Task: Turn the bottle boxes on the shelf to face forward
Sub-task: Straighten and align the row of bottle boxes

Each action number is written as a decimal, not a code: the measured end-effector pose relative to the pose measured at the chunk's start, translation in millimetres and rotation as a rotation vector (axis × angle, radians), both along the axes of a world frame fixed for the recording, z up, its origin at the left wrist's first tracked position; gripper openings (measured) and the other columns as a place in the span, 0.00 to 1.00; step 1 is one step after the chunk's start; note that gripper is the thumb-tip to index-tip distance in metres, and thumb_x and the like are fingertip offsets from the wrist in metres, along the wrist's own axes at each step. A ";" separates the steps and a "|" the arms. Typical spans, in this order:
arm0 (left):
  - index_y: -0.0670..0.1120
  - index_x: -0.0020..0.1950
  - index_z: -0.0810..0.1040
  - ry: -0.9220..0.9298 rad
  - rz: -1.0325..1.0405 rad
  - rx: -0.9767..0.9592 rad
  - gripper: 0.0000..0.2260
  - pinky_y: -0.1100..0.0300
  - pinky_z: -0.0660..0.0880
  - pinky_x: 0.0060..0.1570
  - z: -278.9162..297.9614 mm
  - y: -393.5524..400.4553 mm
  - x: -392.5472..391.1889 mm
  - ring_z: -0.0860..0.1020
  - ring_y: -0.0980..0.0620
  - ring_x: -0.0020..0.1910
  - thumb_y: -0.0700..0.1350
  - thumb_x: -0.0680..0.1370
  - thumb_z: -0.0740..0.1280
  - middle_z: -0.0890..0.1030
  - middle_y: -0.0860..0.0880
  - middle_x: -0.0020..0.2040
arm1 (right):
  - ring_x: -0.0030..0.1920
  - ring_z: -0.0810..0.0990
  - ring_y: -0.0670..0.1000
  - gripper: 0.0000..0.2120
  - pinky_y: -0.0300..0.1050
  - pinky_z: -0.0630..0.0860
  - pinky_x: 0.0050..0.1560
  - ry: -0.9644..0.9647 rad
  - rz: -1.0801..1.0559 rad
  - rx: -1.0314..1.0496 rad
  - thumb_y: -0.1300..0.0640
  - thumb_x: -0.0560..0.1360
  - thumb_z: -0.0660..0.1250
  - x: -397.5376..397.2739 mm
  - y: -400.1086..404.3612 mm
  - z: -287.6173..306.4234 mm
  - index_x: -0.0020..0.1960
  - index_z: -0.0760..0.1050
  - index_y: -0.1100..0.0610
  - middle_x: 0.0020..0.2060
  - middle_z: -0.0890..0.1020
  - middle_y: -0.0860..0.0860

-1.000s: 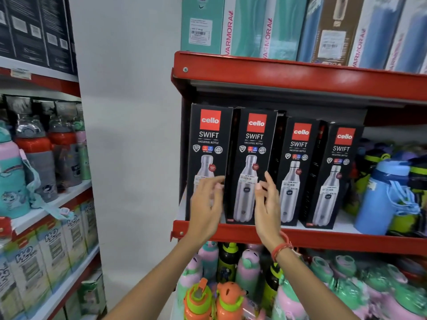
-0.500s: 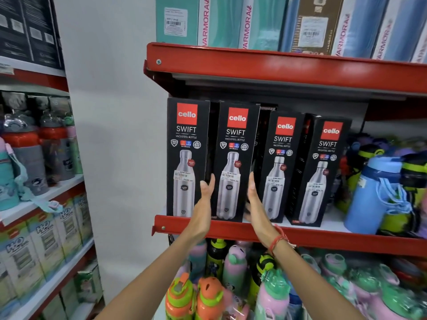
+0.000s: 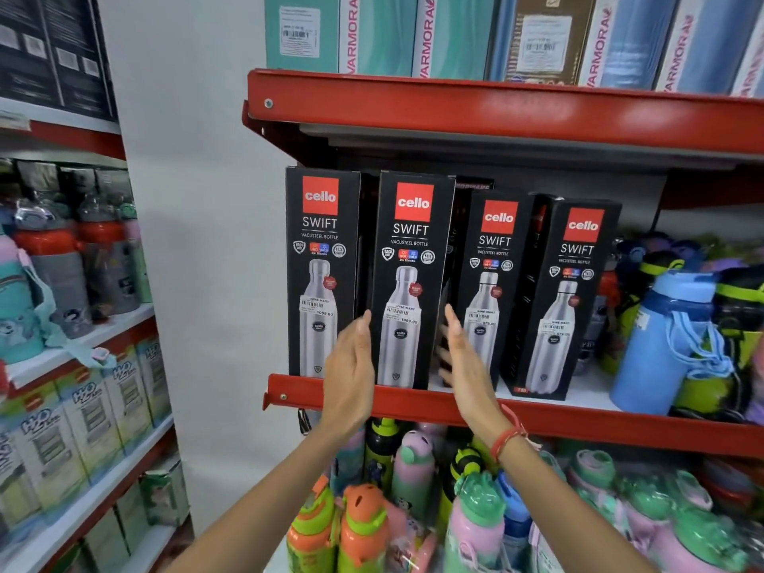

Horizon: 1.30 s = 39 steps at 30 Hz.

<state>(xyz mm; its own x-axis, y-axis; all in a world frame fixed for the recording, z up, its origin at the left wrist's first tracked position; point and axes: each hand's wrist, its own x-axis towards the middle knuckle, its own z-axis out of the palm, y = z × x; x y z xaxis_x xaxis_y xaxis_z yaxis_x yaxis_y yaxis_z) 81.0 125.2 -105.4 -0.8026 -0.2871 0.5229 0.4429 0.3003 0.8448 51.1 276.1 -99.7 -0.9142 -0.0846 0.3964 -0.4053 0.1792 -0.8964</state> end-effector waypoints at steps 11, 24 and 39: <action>0.52 0.79 0.42 -0.215 -0.403 -0.129 0.32 0.57 0.45 0.77 13.8 100.4 -25.7 0.46 0.59 0.78 0.64 0.78 0.41 0.46 0.55 0.81 | 0.77 0.52 0.47 0.33 0.45 0.49 0.73 -0.043 -0.209 0.043 0.35 0.77 0.46 -20.3 62.3 -5.4 0.78 0.46 0.46 0.77 0.53 0.45; 0.70 0.74 0.49 -0.263 -0.249 -0.168 0.33 0.43 0.57 0.76 -2.7 89.7 -24.7 0.60 0.48 0.77 0.76 0.70 0.37 0.58 0.53 0.79 | 0.71 0.67 0.54 0.32 0.47 0.66 0.58 -0.082 -0.086 0.314 0.31 0.74 0.46 4.7 87.1 -4.0 0.73 0.35 0.34 0.75 0.61 0.43; 0.48 0.70 0.69 0.277 -0.096 -0.285 0.16 0.57 0.73 0.62 5.3 142.7 -8.0 0.76 0.55 0.60 0.45 0.82 0.58 0.76 0.50 0.60 | 0.67 0.66 0.55 0.23 0.53 0.65 0.68 0.244 -0.545 0.109 0.44 0.79 0.56 -11.5 148.1 -7.7 0.71 0.68 0.52 0.64 0.71 0.55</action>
<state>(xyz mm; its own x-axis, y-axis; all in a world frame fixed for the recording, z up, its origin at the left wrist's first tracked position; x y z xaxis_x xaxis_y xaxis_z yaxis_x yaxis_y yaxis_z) 73.0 267.8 -100.1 -0.6367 -0.0299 0.7705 0.6793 0.4511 0.5789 39.6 424.2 -107.4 -0.7214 0.3181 0.6152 -0.4207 0.5044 -0.7541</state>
